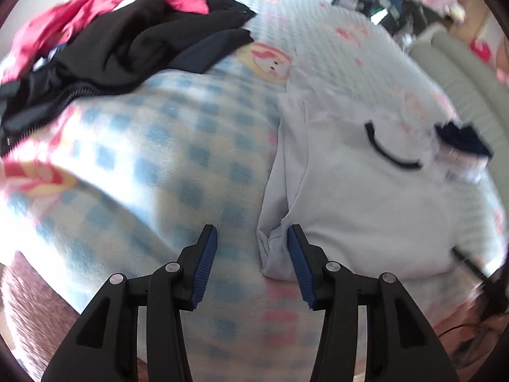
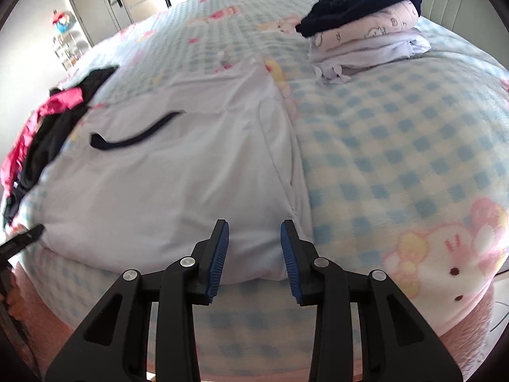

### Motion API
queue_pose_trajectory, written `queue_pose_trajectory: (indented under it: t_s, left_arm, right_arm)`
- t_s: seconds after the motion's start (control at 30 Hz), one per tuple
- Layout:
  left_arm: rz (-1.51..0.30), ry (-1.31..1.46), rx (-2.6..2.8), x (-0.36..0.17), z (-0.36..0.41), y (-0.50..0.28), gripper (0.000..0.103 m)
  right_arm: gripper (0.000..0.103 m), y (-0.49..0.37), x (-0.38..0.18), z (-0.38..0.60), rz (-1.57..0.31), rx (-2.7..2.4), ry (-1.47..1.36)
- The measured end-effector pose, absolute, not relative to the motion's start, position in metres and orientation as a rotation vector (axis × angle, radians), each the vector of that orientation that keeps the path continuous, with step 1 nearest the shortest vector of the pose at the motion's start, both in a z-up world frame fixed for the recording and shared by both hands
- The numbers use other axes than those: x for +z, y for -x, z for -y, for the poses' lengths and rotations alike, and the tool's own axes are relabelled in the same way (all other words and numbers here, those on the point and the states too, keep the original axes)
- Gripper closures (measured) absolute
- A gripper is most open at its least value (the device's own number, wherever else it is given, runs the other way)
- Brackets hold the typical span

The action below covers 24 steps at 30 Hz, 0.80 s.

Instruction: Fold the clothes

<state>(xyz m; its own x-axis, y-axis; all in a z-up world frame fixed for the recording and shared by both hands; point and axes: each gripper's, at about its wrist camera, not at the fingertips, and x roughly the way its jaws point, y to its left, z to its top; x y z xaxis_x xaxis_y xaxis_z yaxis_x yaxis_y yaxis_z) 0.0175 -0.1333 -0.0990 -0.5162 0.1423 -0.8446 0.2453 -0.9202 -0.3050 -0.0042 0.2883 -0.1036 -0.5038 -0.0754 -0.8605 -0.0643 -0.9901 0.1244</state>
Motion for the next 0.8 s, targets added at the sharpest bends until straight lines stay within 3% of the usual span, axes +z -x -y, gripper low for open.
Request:
queue_pose_trajectory:
  t_s: [0.1,0.23,0.3,0.4,0.47,0.57,0.8]
  left_arm:
    - [-0.623,-1.471,-2.657,-0.09,0.137,-0.024,0.058]
    - [-0.887,-1.533,-2.726,-0.095,0.138,-0.031,0.059]
    - [-0.895,-1.585,-2.705,-0.107,0.131,-0.03,0.059]
    - [-0.833,-1.619,-2.658,-0.121,0.122,-0.026,0.06]
    - [-0.869,-1.6,-2.651,-0.125,0.122,-0.025,0.075]
    - [-0.87,-1.583,-2.663,-0.122,0.12,-0.024,0.087]
    - [-0.57,-1.558,-2.797,-0.087,0.111,-0.024,0.091]
  right_arm:
    - [0.071,0.0,-0.1,-0.295,0.279,-2.718,-1.548]
    - [0.069,-0.004,-0.1,-0.292,0.285,-2.69,-1.542]
    - [0.069,-0.007,-0.103,-0.289,0.272,-2.678,-1.551]
    - [0.069,-0.006,-0.109,-0.29,0.3,-2.665,-1.572]
    - [0.069,-0.005,-0.109,-0.291,0.3,-2.661,-1.575]
    - [0.069,-0.006,-0.109,-0.29,0.284,-2.662,-1.579]
    - [0.069,-0.006,-0.11,-0.291,0.29,-2.655,-1.588]
